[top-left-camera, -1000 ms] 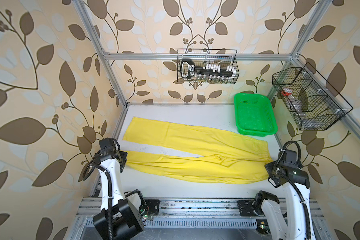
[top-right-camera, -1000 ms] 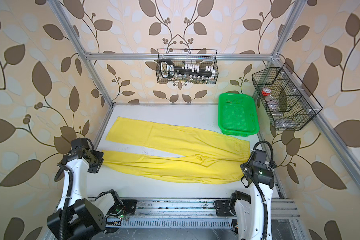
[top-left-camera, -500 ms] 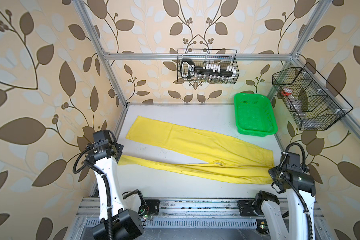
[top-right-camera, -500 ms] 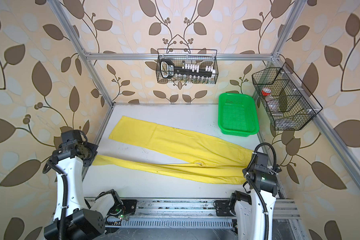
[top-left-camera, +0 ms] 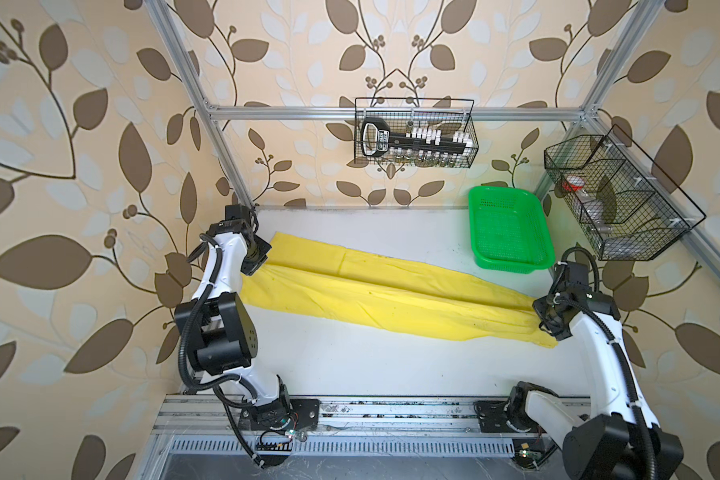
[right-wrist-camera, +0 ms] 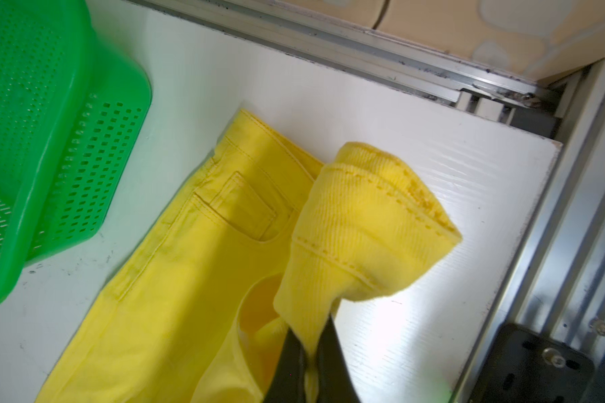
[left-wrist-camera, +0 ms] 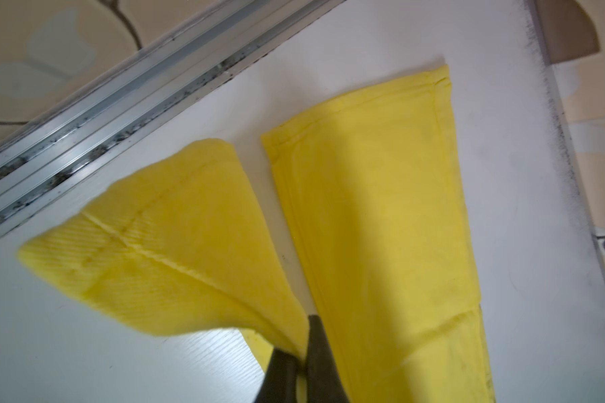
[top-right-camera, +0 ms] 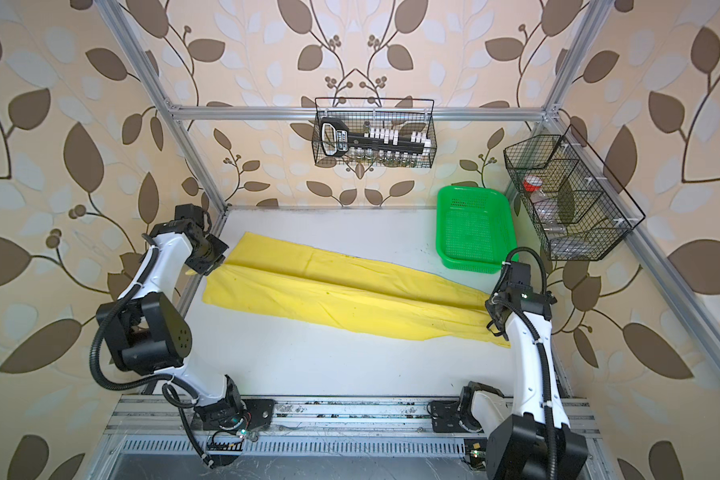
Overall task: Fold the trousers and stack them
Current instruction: 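Lift and fold the trousers lengthwise away from the robot with both grippers, then lower the folded edge onto the far half and release both grippers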
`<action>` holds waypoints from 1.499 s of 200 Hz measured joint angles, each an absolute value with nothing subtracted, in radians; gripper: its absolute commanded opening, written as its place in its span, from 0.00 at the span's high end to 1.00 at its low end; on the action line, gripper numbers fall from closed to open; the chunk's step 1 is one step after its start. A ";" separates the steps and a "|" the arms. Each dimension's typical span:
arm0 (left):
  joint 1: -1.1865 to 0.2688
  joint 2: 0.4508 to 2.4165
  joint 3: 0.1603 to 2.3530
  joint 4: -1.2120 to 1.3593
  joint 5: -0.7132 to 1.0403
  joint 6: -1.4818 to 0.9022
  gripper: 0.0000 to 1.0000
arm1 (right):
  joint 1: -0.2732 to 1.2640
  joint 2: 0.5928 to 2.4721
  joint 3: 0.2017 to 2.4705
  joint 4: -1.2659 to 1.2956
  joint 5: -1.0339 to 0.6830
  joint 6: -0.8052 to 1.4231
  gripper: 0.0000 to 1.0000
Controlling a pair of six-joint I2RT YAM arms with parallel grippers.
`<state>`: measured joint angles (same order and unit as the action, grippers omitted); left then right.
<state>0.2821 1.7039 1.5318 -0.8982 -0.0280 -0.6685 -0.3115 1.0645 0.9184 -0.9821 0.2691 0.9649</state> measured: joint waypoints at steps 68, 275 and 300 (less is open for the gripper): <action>0.206 2.010 1.894 -0.970 -0.038 -0.615 0.91 | -0.306 1.257 0.972 -0.859 0.252 0.976 0.97; 0.191 2.387 2.188 -0.908 -0.028 -0.541 0.44 | -0.277 1.560 1.008 -0.561 0.263 0.985 0.69; 0.191 2.387 2.210 -0.894 0.002 -0.521 0.32 | -0.277 1.565 1.024 -0.536 0.265 0.958 0.57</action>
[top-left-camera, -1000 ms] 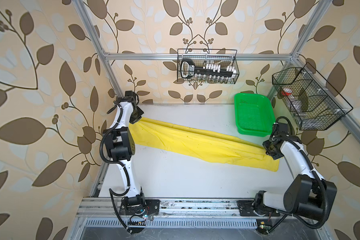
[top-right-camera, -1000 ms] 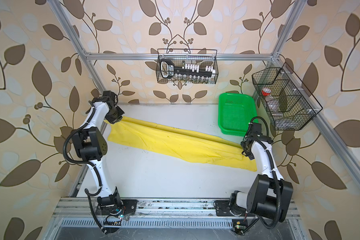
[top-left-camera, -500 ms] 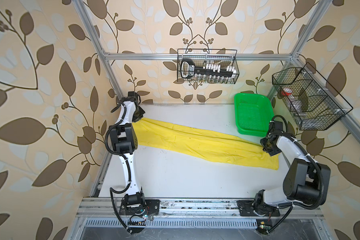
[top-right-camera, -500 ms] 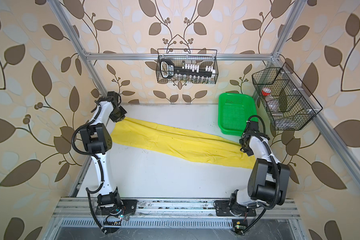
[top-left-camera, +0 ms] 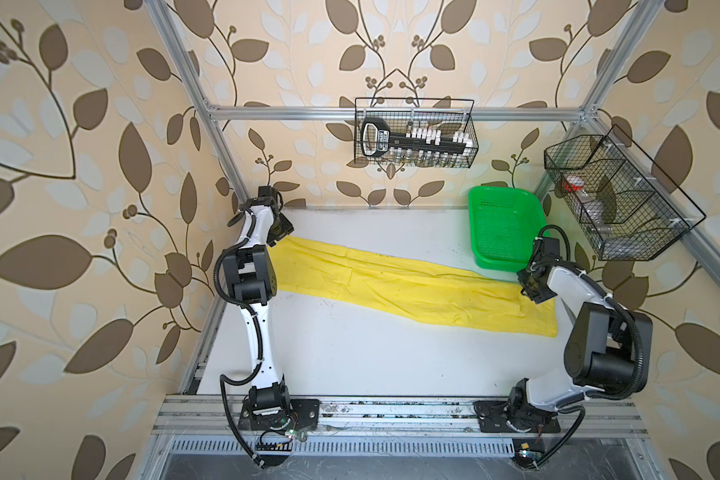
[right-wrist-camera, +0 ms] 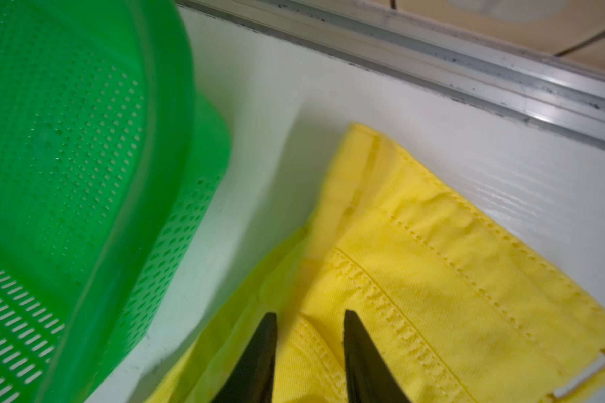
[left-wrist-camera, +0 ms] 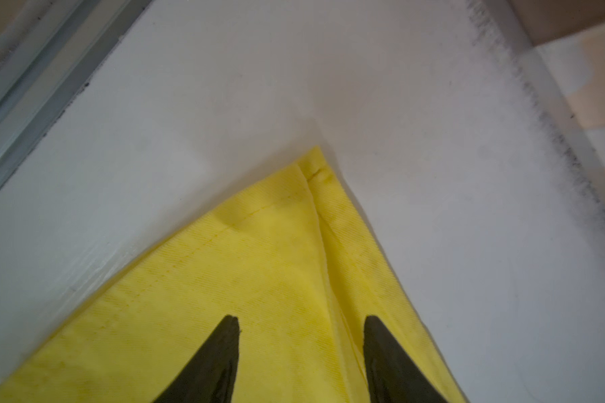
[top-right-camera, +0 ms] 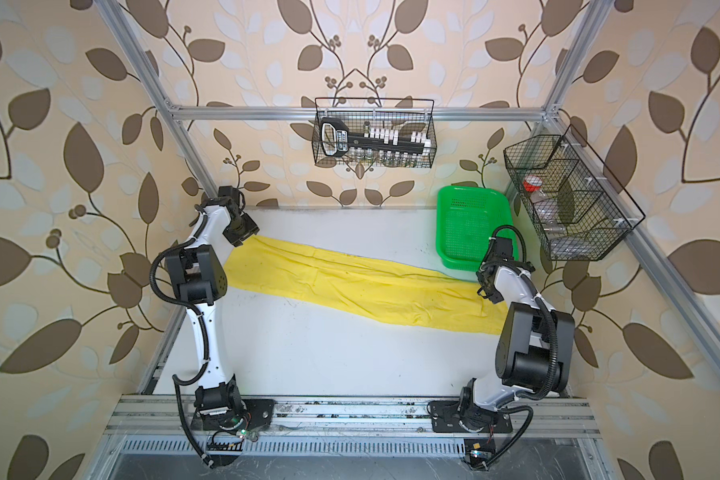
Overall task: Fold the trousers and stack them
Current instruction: 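Lower the folded edge onto the far half and release both grippers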
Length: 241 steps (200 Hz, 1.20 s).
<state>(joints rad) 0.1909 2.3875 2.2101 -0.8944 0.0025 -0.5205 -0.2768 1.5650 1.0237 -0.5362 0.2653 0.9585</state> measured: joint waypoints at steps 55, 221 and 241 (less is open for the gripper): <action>0.190 2.250 2.039 -0.889 0.084 -0.489 0.30 | -0.332 1.548 1.015 -0.492 0.224 0.799 0.40; 0.145 2.149 1.631 -0.710 0.156 -0.437 0.49 | -0.244 1.310 0.621 -0.398 0.012 0.675 0.42; 0.145 2.121 1.584 -0.677 0.138 -0.436 0.49 | -0.247 1.329 0.622 -0.392 0.027 0.670 0.42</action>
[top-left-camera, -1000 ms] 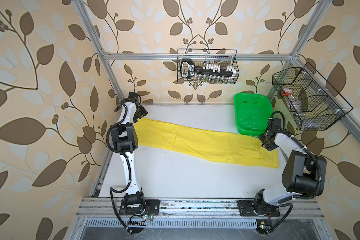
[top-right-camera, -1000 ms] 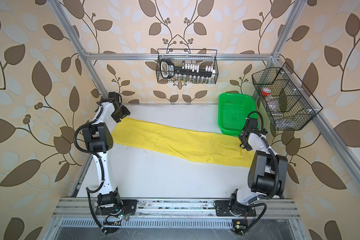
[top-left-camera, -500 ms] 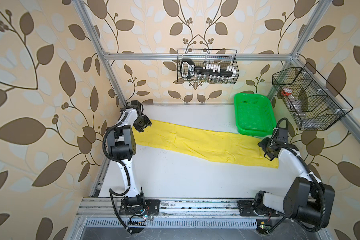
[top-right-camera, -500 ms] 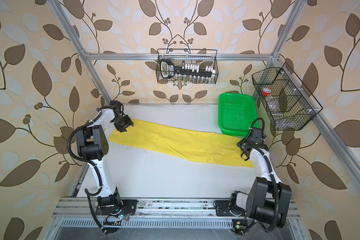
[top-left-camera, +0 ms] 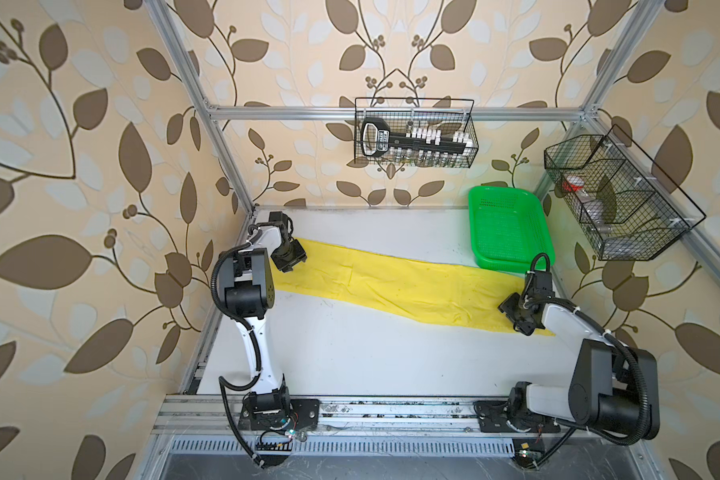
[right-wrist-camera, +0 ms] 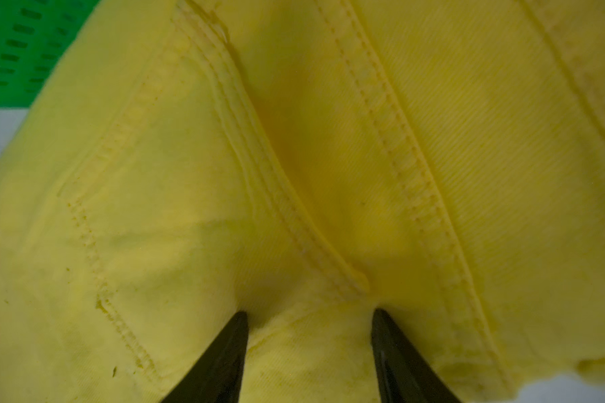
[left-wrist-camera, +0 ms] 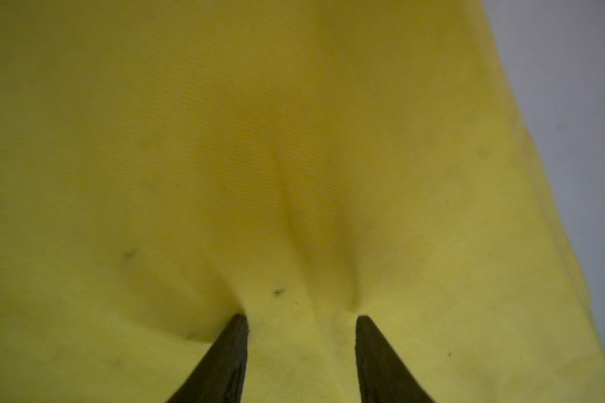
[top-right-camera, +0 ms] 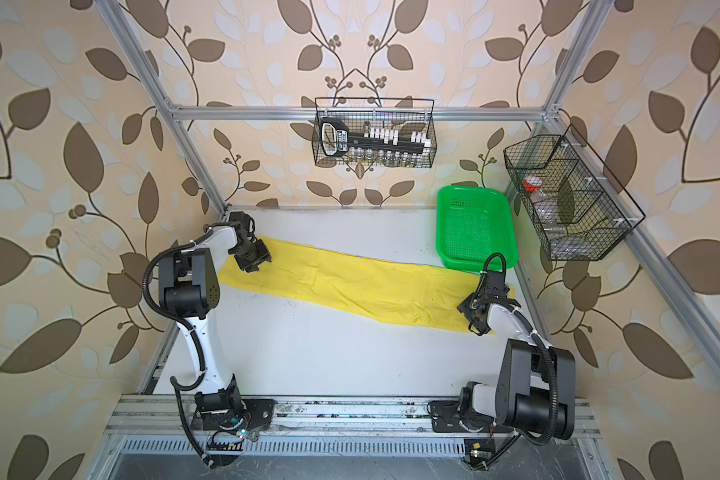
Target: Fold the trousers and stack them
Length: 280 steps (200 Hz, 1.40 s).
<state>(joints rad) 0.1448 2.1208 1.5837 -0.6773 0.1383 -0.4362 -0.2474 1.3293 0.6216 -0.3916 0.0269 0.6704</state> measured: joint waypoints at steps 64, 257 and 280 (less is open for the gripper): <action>0.146 1.991 1.391 -0.696 0.088 -0.449 0.48 | -0.345 1.349 0.628 -0.408 0.039 0.633 0.42; 0.388 1.999 1.516 -0.825 0.045 0.088 0.29 | -0.089 1.066 0.677 -0.534 -0.042 0.466 0.29; 0.388 2.081 1.560 -0.825 0.059 0.106 0.32 | -0.048 1.045 0.677 -0.533 -0.070 0.459 0.28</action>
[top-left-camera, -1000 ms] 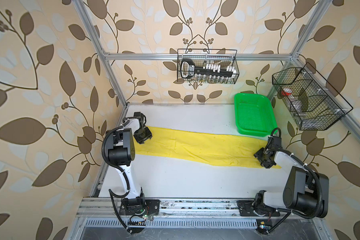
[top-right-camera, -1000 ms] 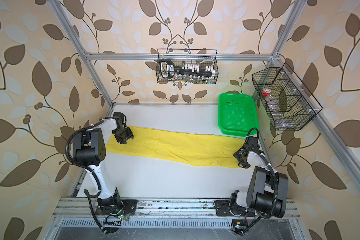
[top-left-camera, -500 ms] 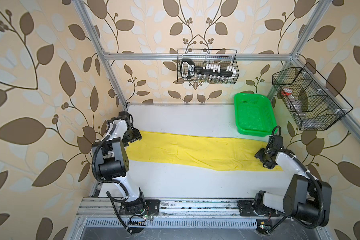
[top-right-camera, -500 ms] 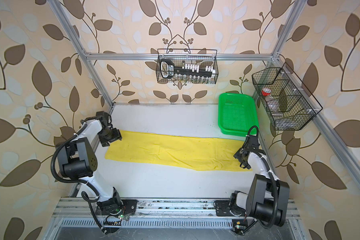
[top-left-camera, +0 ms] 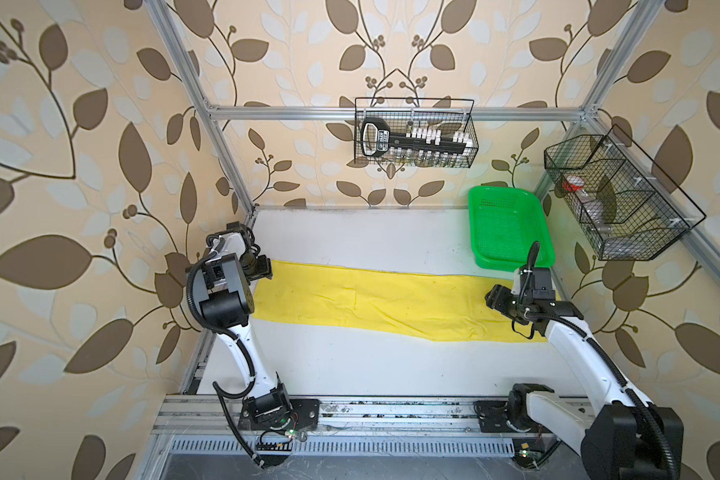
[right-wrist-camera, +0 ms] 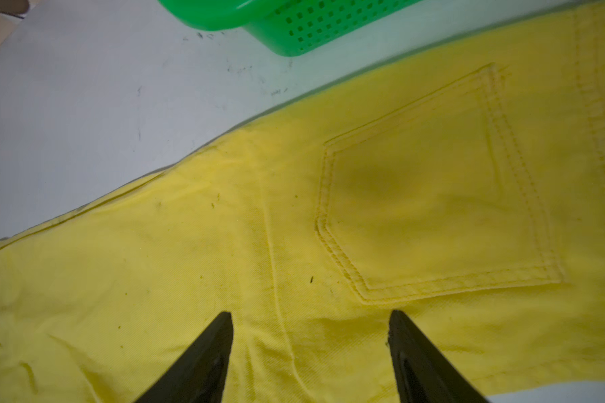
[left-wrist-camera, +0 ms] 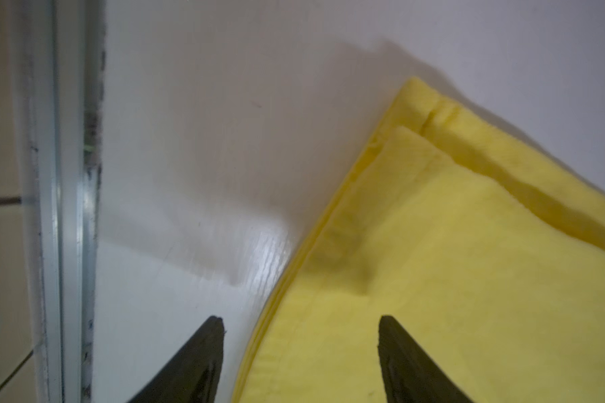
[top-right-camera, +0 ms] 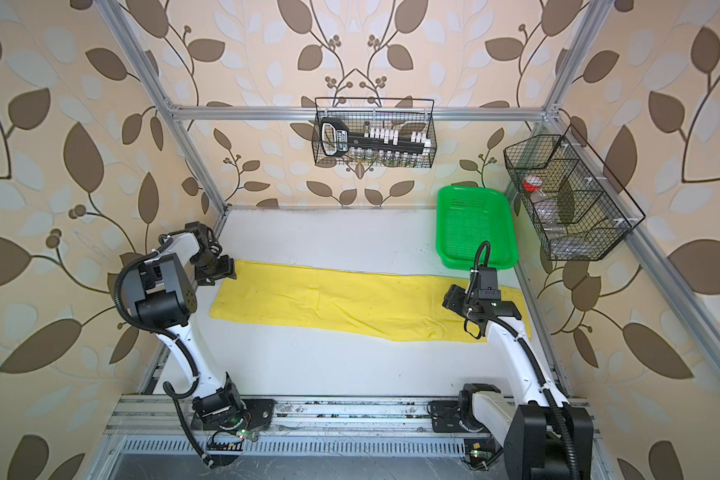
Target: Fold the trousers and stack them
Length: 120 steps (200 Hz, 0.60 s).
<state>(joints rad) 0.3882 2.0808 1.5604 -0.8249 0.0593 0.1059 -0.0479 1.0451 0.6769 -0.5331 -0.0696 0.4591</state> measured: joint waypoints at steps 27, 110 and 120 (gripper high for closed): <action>0.395 2.120 1.591 -0.825 0.062 0.106 0.39 | -0.004 1.034 0.686 -0.544 -0.094 0.450 0.28; 0.378 2.135 1.602 -0.819 0.085 0.041 0.99 | 0.004 1.021 0.728 -0.554 -0.120 0.444 0.28; 0.366 2.135 1.605 -0.820 0.072 0.036 1.00 | 0.004 1.021 0.728 -0.554 -0.124 0.444 0.27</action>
<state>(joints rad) 0.3656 2.1349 1.6047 -0.8204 0.0715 0.0357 0.0044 1.0210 0.7280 -0.5537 -0.1238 0.4442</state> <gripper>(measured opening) 0.062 0.724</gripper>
